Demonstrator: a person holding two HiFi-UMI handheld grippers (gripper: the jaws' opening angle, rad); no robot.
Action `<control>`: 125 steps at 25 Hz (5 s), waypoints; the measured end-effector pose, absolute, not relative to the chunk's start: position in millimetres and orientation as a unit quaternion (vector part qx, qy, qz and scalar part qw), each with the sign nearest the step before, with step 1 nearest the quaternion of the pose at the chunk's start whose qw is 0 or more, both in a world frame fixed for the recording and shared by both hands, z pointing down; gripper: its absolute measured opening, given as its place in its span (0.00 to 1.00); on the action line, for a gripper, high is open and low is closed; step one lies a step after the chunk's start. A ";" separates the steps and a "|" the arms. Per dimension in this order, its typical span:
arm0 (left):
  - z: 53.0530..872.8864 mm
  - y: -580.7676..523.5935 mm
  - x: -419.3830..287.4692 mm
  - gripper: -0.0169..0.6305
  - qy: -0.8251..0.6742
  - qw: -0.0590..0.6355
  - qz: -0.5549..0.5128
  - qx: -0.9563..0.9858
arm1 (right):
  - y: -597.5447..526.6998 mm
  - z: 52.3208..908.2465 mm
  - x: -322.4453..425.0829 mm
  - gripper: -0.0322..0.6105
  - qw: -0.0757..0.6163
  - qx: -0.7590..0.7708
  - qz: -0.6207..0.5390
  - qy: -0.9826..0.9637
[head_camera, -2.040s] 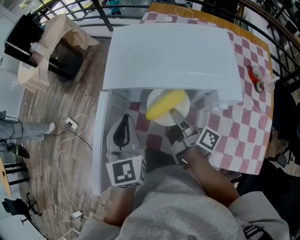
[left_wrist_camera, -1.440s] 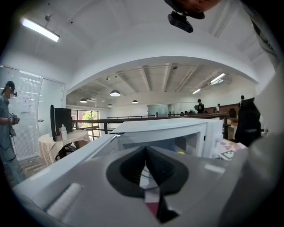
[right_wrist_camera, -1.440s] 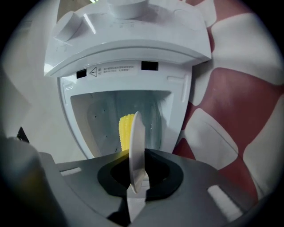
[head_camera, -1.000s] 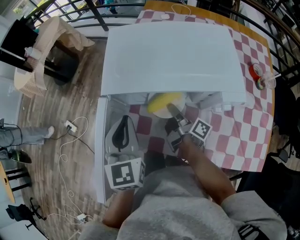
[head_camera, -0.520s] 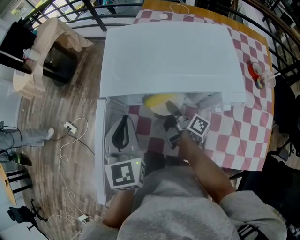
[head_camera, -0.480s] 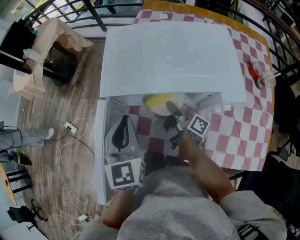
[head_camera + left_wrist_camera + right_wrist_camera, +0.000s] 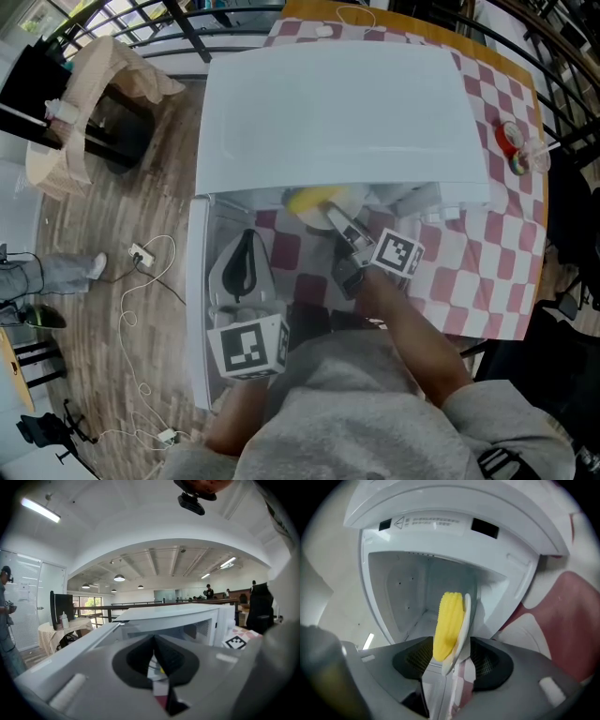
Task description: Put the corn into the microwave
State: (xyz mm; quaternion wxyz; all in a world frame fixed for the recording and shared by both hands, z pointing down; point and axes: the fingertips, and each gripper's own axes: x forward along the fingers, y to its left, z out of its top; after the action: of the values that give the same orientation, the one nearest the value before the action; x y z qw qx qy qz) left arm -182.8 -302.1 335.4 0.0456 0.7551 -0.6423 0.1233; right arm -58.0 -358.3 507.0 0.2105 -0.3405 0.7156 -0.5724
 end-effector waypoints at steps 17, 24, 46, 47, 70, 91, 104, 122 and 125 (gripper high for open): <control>332.4 -293.4 -170.8 0.04 -0.635 0.039 0.125 0.762 | -333.1 505.7 -44.7 0.63 -0.091 -0.467 -0.244 0.845; 331.8 -288.8 -176.9 0.04 -0.641 0.037 0.124 0.756 | -328.2 504.6 -48.5 0.68 -0.145 -0.495 -0.160 0.841; 337.5 -288.7 -193.5 0.04 -0.649 0.047 0.127 0.748 | -384.2 511.2 -55.9 0.50 -0.196 -0.541 -0.133 0.807; 338.3 -289.3 -193.3 0.04 -0.649 0.048 0.127 0.749 | -385.3 510.7 -56.8 0.47 -0.197 -0.541 -0.133 0.807; 335.0 -269.6 -158.0 0.04 -0.632 0.038 0.124 0.764 | -318.0 413.4 -25.7 0.05 -0.064 -0.406 -0.151 0.899; 332.6 -214.9 -118.0 0.04 -0.588 0.037 0.109 0.801 | -200.0 345.8 78.6 0.05 -0.080 -0.468 -0.120 0.872; 306.6 -81.2 -144.7 0.04 -0.598 0.014 0.074 0.798 | -81.7 328.9 48.8 0.05 -0.069 -0.487 -0.118 0.863; 303.6 31.8 -155.8 0.04 -0.604 0.002 0.075 0.793 | 22.1 318.5 49.4 0.05 -0.068 -0.503 -0.104 0.855; 301.6 31.0 -155.2 0.04 -0.606 0.004 0.073 0.792 | 21.4 317.2 50.3 0.05 -0.072 -0.503 -0.103 0.855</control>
State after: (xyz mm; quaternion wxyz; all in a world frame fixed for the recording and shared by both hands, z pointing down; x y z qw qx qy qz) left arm -155.2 31.0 301.6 0.0045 0.7924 -0.6055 0.0732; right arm 50.3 21.4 317.2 -0.0724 -0.5031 0.8550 -0.1029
